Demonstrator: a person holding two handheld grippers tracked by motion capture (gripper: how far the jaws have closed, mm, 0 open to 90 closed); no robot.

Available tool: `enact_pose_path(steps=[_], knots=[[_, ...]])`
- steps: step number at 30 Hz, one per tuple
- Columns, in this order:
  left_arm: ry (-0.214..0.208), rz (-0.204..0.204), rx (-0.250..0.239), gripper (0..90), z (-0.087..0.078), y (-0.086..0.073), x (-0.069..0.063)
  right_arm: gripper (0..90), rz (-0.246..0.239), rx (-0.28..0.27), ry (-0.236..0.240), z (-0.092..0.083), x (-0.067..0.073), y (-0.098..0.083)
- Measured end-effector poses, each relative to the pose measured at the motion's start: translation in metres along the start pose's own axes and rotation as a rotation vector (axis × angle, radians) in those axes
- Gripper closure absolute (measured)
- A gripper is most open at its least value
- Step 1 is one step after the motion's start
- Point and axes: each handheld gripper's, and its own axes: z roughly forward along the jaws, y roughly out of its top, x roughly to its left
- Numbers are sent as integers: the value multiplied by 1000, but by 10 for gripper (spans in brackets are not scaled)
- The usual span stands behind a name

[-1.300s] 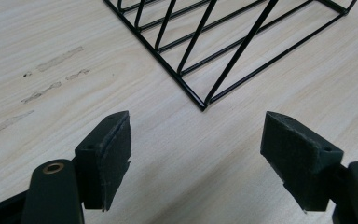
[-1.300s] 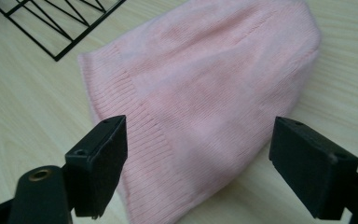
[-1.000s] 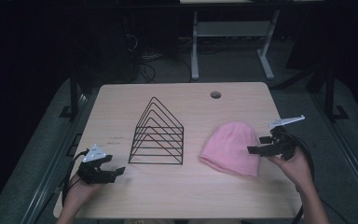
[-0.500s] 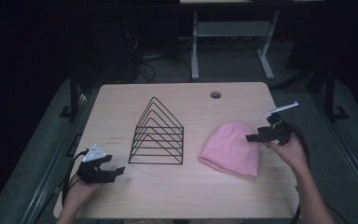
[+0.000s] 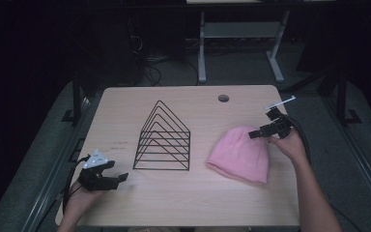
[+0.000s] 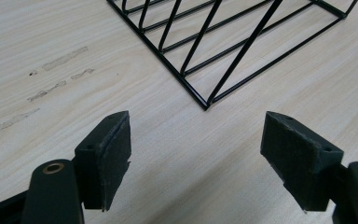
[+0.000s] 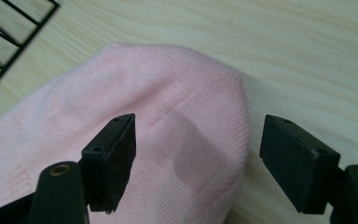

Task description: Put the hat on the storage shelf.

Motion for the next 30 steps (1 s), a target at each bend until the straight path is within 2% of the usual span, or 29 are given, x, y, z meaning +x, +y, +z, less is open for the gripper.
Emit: enact_pose_path(steps=[3,6,8,10,13,15,16,17,19,20,22,27,30], knots=[[-1,7,8,246,0,0,1,327,9,36,-8,9,-3,5],[3,7,4,246,0,-1,1,384,23,42,-4,13,-7,5],[5,7,7,246,0,-1,2,431,41,31,21,15,-9,4],[4,8,12,246,0,-1,2,482,35,41,7,17,-8,4],[7,14,15,246,0,-2,3,538,31,53,11,19,-8,3],[9,13,10,246,-2,-1,3,606,25,61,12,20,-6,3],[9,13,10,246,-2,-1,3,606,25,61,12,20,-6,3],[13,19,6,246,-3,-1,2,668,28,67,17,19,-5,2],[15,21,5,246,-4,-1,2,697,28,67,25,18,-5,2],[17,19,1,246,-4,-1,2,762,34,68,40,18,-4,1],[19,19,-4,246,-4,-1,1,796,23,56,56,17,-3,0],[19,29,5,246,-5,-1,0,813,30,35,76,14,-1,-3],[20,23,3,246,-4,-1,0,817,26,6,98,3,3,-4]])
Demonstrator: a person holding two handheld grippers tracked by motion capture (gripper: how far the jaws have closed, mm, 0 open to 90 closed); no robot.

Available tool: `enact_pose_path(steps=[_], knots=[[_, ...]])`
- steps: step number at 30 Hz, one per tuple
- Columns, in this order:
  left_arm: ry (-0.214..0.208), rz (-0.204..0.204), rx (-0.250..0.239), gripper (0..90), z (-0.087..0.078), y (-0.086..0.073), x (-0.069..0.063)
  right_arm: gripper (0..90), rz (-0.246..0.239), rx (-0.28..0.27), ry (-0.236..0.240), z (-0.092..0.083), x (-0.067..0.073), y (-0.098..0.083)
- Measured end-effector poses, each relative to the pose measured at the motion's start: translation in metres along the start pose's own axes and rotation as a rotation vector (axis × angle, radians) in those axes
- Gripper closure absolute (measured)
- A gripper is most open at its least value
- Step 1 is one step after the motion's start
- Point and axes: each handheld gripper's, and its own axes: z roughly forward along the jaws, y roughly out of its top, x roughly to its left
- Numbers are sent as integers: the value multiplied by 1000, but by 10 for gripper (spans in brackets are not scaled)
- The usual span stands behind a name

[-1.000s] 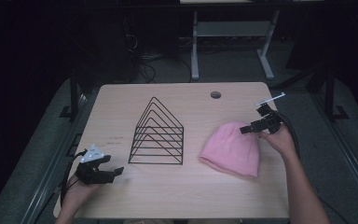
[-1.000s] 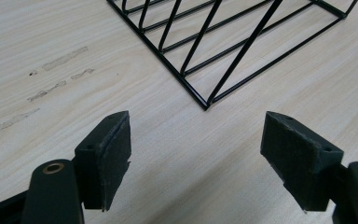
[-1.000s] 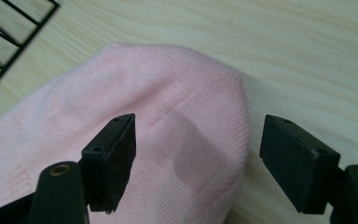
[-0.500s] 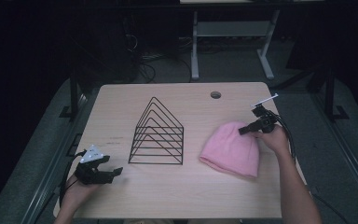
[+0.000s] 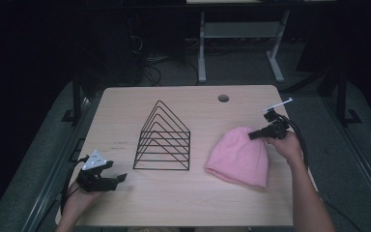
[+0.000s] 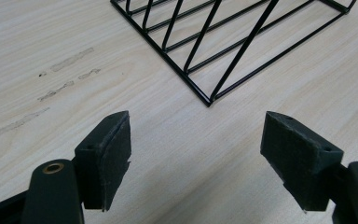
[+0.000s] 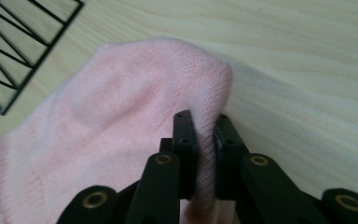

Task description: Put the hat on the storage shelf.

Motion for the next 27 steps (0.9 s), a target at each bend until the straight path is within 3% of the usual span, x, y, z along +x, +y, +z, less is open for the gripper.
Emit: enact_pose_path(steps=[6,25,27], knots=[[-4,7,5,246,0,1,0,818,-4,-35,25,-11,6,-2],[-30,12,18,245,0,2,-2,819,-97,-111,63,-50,42,9],[-47,5,12,245,0,3,-2,819,-110,-112,60,-54,46,11]])
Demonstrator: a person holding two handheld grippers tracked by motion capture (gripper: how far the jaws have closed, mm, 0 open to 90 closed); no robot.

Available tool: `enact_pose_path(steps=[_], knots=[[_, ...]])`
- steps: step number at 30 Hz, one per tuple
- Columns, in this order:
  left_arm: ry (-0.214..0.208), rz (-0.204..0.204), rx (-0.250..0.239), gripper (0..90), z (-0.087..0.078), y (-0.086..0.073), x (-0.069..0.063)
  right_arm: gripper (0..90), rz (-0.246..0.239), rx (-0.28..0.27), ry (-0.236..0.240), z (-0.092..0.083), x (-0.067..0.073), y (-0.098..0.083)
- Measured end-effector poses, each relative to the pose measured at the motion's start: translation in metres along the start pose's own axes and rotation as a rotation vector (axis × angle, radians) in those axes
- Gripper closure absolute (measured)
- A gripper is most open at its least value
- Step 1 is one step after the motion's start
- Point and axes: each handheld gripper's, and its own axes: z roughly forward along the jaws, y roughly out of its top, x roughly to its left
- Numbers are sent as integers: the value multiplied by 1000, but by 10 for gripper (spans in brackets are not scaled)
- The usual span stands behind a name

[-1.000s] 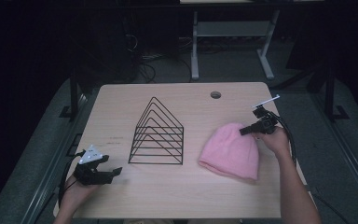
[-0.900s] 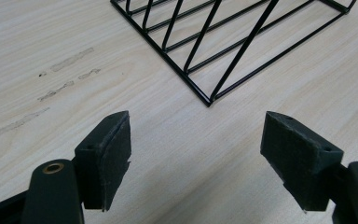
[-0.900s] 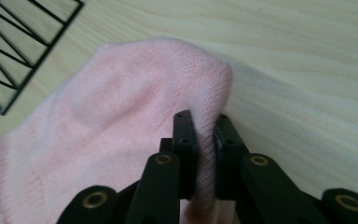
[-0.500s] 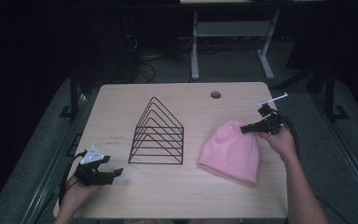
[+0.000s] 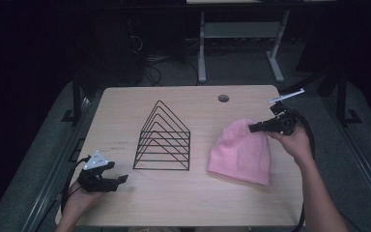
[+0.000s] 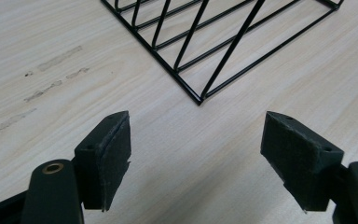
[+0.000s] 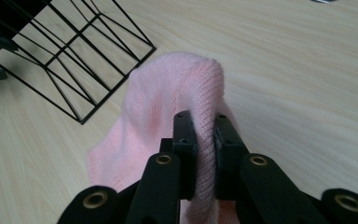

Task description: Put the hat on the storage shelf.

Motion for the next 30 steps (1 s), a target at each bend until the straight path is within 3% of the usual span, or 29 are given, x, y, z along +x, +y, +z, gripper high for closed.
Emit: enact_pose_path(steps=[15,21,30], knots=[[-54,-1,2,245,-1,5,0,819,-136,-33,-47,-33,42,33],[-61,12,5,245,-3,9,1,819,-178,-46,-47,-41,57,44],[-116,26,7,245,-6,19,0,819,-238,-73,-33,-49,78,59]])
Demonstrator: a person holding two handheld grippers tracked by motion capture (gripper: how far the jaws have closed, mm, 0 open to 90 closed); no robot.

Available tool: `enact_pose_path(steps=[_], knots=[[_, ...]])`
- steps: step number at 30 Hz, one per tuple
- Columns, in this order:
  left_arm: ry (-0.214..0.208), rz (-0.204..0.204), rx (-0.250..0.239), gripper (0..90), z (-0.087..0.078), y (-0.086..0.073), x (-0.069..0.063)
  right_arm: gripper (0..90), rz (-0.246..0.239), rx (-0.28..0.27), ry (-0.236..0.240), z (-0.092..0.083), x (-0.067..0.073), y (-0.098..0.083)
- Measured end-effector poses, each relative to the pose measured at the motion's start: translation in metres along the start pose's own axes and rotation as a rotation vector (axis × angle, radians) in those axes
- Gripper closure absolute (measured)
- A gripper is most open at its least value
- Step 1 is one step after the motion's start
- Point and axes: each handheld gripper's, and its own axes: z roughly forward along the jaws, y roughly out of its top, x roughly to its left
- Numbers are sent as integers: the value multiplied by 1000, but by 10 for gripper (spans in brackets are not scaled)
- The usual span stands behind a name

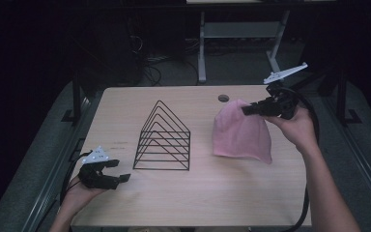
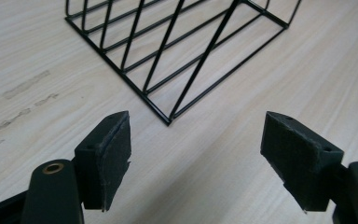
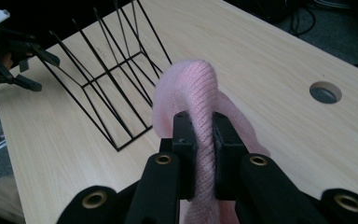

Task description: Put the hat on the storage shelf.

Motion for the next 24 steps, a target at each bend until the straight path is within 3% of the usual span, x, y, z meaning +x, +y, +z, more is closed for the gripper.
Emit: enact_pose_path(steps=[8,24], knots=[[-44,9,7,245,-7,5,1,818,-58,-13,27,-4,20,23],[-135,97,9,245,-29,52,-3,818,-144,-70,75,-20,56,68]])
